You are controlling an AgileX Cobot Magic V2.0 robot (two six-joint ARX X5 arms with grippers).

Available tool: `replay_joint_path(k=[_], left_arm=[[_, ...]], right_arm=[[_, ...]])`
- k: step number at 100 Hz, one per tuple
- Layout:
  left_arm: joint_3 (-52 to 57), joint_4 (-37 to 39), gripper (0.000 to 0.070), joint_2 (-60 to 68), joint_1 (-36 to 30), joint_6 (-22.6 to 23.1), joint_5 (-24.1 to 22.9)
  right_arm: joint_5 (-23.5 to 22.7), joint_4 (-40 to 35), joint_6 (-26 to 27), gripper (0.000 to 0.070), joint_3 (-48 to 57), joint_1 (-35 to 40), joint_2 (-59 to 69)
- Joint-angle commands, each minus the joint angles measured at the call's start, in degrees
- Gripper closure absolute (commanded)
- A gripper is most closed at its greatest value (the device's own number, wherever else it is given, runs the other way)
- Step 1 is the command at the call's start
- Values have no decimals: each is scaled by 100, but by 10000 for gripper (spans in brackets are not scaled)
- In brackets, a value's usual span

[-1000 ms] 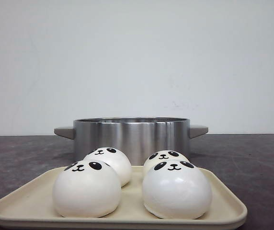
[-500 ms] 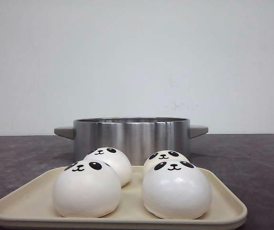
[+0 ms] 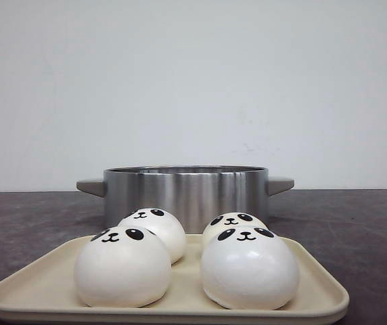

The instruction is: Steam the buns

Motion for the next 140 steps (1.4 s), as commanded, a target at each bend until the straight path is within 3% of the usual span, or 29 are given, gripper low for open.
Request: replay_joint_path(k=[1,13,22,32,43,56,65,72,79,85,106,114,123,131,135,140], left_arm=[[-103,-26,700,0,9,7,7],[-103,-9,700,0,9,-177,24],[-103,98,700,0,7,-1443,81],[-90,299,700,0,7,-2723,146],[85,-39,700,-2,7,-4404,1204],[107,282,700,-2,7,-4618,2295],[133,758,697,0,7,-5283,2879],[308,1128,694,0,7,-5512,3189],[726,1099,690,28,2,-5342,3353],[1228,734,690,109,0,-4905,3373],[3591,-1847,690,1185,2,-1818,3200],[4350,-2717,690,1707,-7,-960,2909],[4837,-3029,690,2035,-122,-715,2492],[4975,-2922,651,2098,-175,-713,2426],[4979,-2852,562,2098,-175,-726,2428],[4979,-2850,381,2098,-175,-767,2426]], right_arm=[[-11,31,116,694,-15,7,-4],[-168,31,798,694,-9,17,-4],[-496,131,1403,694,4,17,-4],[-1156,560,1950,694,4,17,-4],[-1746,1241,2704,694,4,17,-4],[-2253,1604,3801,694,223,17,-4],[-2682,1425,4105,695,568,17,-2],[-3005,981,4157,695,1001,17,2],[-3099,361,3886,695,1547,17,55],[-3102,-131,3425,695,2094,17,164],[-2498,-1438,1996,696,3982,17,990],[-2286,-1974,1488,696,4625,17,1364],[-2253,-2304,1082,695,5141,17,1698],[-2673,-2227,1276,689,5351,17,1856],[-2883,-2127,1552,626,5403,17,1906],[-3075,-1985,1869,455,5405,17,1941]])
